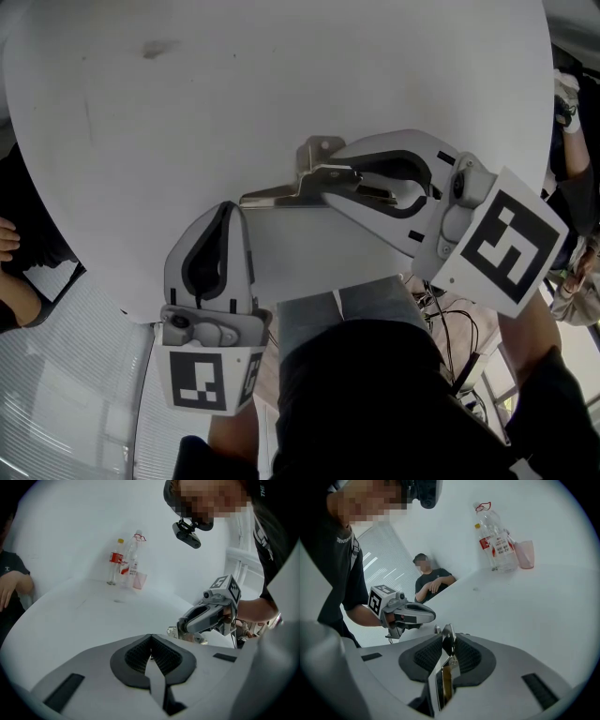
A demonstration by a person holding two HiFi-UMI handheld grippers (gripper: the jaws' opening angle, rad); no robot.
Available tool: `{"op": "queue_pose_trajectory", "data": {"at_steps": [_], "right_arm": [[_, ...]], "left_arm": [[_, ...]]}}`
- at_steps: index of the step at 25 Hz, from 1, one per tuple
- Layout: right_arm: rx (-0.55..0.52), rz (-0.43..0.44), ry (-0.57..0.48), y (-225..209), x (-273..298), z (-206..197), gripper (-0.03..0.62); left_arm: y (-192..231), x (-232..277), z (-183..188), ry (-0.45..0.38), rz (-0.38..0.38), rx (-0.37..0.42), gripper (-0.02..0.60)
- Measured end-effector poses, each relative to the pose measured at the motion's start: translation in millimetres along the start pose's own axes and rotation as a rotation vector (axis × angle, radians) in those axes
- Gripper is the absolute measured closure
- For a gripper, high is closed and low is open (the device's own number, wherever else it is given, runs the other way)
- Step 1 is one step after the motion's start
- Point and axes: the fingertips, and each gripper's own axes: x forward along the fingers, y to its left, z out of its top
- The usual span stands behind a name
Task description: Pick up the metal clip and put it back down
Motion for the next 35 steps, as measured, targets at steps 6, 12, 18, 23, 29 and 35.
{"op": "queue_pose_trajectory", "data": {"at_steps": [6,12,18,23,29,35], "right_arm": [[0.082,0.050,0.005,5.6,1.3,1.3,0.533],[0.134,0.064,-0.043,6.9,0.8,1.5,0.553],[0.143,0.041,-0.047,5.1,-0.2,-0.5,0.553],[0.138,0.021,-0.053,3.7,-0.7,1.0,0.553],[0.130,0.036,-0.020,6.3,0.3,1.3,0.553],[0.151,0.062,0.052,5.6,10.9,-12.3,0.553]], "left_arm": [[0.3,-1.1,-2.5,0.006,-0.005,-0.016,0.560],[-0.1,-2.0,-2.1,-0.018,-0.002,0.008,0.560],[0.2,-2.9,1.9,-0.028,-0.007,0.028,0.560],[2.2,-6.8,0.7,-0.003,-0.006,0.028,0.560],[2.1,-13.4,-5.5,-0.020,0.022,-0.020,0.560],[-0.2,-18.3,-34.3,0.012,0.060,-0.134,0.560]]}}
